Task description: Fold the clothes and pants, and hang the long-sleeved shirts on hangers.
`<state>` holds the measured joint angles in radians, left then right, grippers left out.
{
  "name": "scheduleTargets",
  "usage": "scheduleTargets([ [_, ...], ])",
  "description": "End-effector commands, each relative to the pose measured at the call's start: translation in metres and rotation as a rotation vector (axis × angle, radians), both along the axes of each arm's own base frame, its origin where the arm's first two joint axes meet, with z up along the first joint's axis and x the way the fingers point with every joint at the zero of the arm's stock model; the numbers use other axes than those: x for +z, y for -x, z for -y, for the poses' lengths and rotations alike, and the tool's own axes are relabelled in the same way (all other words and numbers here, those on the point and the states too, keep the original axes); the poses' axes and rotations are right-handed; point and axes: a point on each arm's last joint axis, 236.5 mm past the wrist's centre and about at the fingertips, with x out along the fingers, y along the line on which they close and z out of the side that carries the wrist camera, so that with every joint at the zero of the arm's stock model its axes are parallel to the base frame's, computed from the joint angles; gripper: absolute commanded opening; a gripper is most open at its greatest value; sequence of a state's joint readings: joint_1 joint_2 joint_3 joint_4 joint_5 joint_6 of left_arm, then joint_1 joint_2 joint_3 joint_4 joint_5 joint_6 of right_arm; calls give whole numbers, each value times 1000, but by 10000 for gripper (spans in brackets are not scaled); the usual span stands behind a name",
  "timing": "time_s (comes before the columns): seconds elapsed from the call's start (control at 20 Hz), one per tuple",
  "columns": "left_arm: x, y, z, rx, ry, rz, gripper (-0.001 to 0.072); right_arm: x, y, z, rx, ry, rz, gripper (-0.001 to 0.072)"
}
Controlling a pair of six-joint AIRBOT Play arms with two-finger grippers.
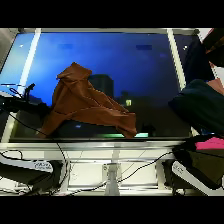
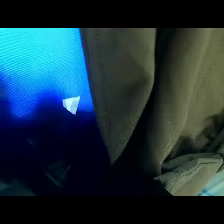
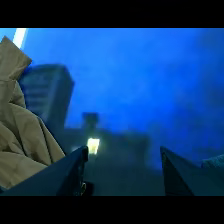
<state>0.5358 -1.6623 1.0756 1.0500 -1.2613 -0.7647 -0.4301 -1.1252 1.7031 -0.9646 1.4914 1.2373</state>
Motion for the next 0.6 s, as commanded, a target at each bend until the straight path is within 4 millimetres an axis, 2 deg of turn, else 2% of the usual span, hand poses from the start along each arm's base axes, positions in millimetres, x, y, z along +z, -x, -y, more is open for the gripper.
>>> scheduleTargets([
  [0.0, 13, -14, 2, 11, 26, 44, 16, 8, -8, 1, -18, -17, 43, 505],
  [0.1, 38, -43, 4, 54, 59, 138, 15, -1, -4, -2, 1, -21, 4, 498],
  [0.15, 57, -61, 4, 78, 76, 202, 15, -10, -2, -3, 11, -24, -21, 433],
  [0.25, 109, -99, 5, 121, 114, 359, 15, -40, 1, -6, 19, -63, -102, 423],
  [0.35, 171, -126, 4, 149, 127, 526, 15, -91, 10, -15, 34, -125, -233, 423],
  [0.4, 200, -134, 0, 160, 99, 605, 15, -117, 17, -26, 56, -155, -303, 423],
  [0.55, 266, -141, -14, 208, -26, 794, 15, -187, 49, -76, 179, -226, -503, 424],
])
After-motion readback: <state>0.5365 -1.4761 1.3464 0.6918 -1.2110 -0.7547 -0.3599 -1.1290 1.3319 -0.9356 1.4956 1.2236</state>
